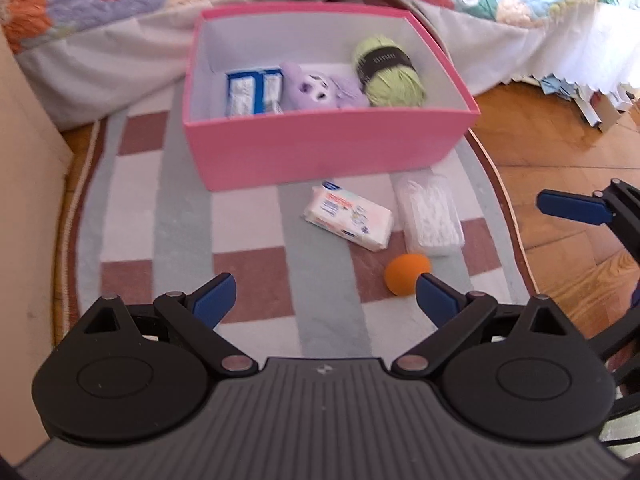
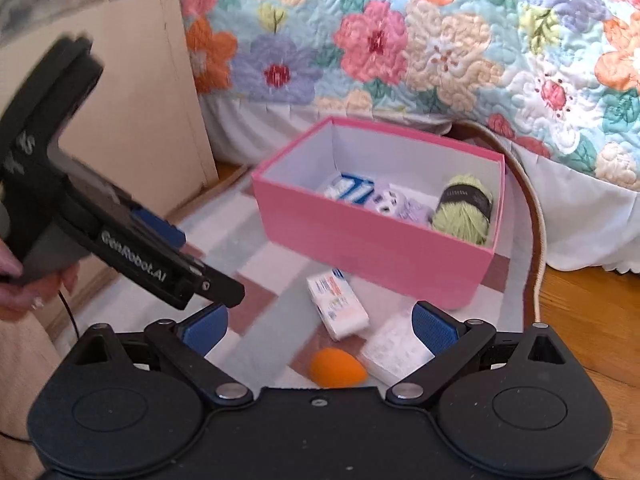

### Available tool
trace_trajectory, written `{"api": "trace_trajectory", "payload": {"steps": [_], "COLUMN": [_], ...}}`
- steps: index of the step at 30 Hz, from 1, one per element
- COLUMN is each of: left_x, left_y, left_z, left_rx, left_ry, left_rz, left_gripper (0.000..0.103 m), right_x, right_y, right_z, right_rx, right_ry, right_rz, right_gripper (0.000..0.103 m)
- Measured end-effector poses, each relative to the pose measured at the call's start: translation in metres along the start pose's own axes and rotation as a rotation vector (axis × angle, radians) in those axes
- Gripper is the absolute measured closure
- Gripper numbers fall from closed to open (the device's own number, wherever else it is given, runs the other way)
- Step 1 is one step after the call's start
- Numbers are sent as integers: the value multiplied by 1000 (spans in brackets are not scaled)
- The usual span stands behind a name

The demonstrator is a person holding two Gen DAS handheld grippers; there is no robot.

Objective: Organize objects
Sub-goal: 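Move the left tool down toward the orange sponge ball on the rug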

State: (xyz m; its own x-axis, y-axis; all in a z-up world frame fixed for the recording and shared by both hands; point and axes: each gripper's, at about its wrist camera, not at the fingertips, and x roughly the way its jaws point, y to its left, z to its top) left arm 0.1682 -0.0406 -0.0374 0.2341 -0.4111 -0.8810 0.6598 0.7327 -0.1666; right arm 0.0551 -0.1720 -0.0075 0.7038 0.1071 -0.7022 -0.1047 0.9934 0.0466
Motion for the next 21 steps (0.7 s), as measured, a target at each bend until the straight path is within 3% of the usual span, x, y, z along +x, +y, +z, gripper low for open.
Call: {"api": "trace_trajectory", "payload": {"steps": [6, 11, 16, 21], "left_x": [18, 33, 42, 46], "left_y": [0, 3, 13, 10], "left_z": [-8, -11, -12, -15], "left_rx": [-64, -64, -142, -144], "left_ry": [-47, -46, 6, 15], "left_rz": [20, 31, -66, -128], "left_gripper": [5, 5, 6, 5], "right_x": [14, 30, 47, 59], "right_y": [22, 19, 9, 4], "right_z": [-14, -17, -30, -42], "right_rx": [-163, -127, -52, 19], "right_ry": [-13, 34, 107, 167], "right_rz": [-129, -113, -73, 1], "right_gripper": [3, 4, 4, 4]}}
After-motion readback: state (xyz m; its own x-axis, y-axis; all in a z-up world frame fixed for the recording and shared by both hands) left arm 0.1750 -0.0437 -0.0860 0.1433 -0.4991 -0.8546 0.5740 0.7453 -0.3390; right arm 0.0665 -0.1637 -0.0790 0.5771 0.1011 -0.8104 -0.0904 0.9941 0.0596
